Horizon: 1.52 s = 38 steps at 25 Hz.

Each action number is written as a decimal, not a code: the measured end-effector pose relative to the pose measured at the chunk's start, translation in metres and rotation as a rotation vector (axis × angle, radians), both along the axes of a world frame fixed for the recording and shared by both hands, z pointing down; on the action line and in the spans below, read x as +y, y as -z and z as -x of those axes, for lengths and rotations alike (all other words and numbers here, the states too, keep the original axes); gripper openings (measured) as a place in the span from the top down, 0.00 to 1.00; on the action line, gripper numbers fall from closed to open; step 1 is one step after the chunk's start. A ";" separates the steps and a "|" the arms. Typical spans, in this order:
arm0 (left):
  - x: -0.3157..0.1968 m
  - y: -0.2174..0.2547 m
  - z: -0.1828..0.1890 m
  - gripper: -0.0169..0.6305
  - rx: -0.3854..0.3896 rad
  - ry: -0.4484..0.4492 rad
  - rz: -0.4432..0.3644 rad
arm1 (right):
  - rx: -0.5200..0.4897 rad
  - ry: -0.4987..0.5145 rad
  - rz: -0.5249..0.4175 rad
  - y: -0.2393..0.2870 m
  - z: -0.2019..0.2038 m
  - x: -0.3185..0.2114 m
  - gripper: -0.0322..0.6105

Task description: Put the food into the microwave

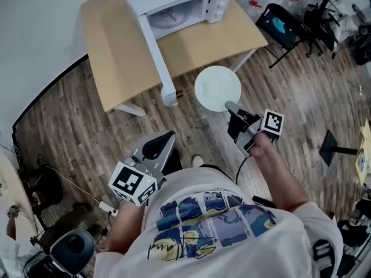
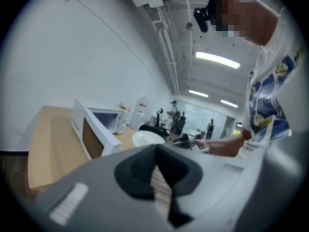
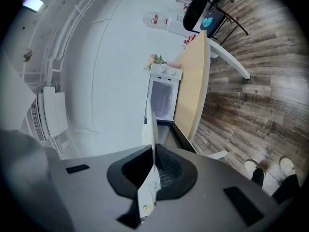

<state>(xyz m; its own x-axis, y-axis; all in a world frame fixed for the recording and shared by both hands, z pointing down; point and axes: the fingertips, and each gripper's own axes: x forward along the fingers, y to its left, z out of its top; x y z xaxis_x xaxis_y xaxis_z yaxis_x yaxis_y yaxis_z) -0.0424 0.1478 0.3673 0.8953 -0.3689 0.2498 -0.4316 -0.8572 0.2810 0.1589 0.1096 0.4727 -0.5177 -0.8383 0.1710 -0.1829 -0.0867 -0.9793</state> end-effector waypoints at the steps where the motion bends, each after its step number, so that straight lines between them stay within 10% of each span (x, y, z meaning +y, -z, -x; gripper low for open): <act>1: -0.014 0.002 0.003 0.96 0.003 -0.012 0.000 | -0.001 -0.012 0.006 0.000 0.003 -0.013 0.93; 16: -0.139 0.021 0.034 0.96 0.030 -0.126 -0.044 | -0.012 -0.146 0.043 -0.021 0.016 -0.169 0.93; 38: -0.212 0.026 -0.005 0.96 -0.074 0.202 -0.026 | -0.056 0.062 0.083 -0.086 0.019 -0.404 0.93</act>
